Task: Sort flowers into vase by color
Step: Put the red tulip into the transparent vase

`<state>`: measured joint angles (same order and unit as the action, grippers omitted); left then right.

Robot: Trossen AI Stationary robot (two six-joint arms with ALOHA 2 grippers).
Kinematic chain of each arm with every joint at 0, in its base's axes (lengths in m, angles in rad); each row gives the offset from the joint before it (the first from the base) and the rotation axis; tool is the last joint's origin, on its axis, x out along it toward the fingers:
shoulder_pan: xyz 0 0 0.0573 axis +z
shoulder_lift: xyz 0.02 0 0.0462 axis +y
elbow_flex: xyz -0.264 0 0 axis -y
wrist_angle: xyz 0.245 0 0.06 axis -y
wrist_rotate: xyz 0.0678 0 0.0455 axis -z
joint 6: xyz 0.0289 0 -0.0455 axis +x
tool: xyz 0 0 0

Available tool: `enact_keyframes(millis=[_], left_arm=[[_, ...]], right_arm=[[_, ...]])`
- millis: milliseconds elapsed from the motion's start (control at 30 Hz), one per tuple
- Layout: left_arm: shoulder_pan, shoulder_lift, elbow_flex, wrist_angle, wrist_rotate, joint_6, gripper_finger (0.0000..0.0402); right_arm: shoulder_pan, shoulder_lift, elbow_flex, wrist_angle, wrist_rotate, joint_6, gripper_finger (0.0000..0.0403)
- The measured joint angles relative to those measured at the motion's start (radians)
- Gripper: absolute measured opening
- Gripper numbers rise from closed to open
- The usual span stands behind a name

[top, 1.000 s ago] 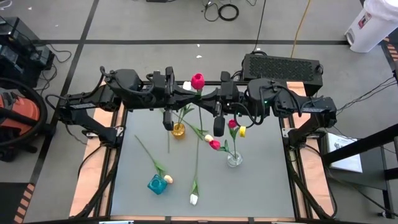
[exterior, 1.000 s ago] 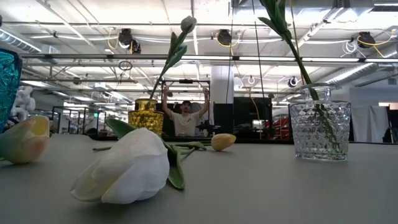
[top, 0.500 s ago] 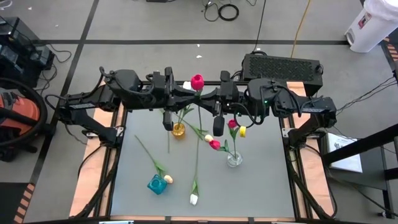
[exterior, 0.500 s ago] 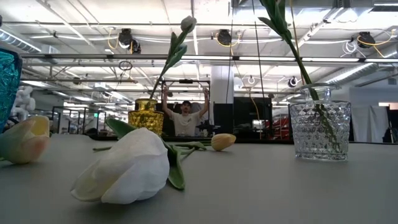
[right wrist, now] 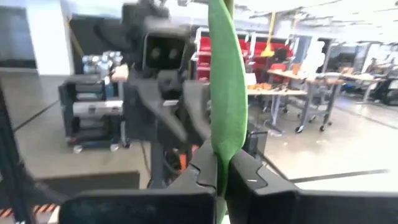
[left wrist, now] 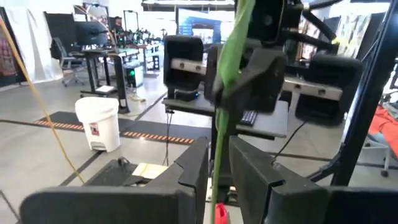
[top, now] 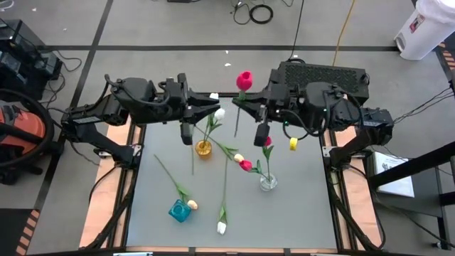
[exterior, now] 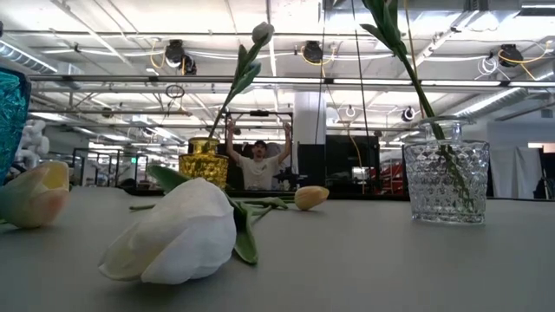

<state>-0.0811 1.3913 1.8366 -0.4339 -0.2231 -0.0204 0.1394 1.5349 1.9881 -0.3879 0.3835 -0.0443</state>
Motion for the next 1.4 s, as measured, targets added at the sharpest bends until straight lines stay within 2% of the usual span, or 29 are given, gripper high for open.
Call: enact_keyframes(millis=[367,567,867,1100,1267,1400], left_arm=[[0.0,-0.011,0.0,-0.148,-0.056,-0.052,0.0073],[0.0,-0.003,0.0,-0.156,-0.056,-0.053,0.0073],[0.0,-0.004,0.0,-0.155,-0.056,-0.053,0.0073],[0.0,-0.004,0.0,-0.155,-0.056,-0.053,0.0073],[0.0,-0.004,0.0,-0.162,-0.056,-0.054,0.0073],[0.0,-0.004,0.0,-0.209,-0.059,-0.102,0.0073]], right_arm=[[0.0,-0.11,0.0,0.002,0.038,-0.028,0.0],[0.034,-0.204,0.0,-0.123,0.036,0.009,0.0],[0.178,-0.311,0.0,-0.474,0.034,0.131,0.0],[0.294,-0.333,0.0,-0.571,0.034,0.174,0.0],[0.359,-0.346,0.0,-0.661,0.035,0.265,0.0],[0.413,-0.377,0.0,-0.748,0.113,0.346,0.0]])
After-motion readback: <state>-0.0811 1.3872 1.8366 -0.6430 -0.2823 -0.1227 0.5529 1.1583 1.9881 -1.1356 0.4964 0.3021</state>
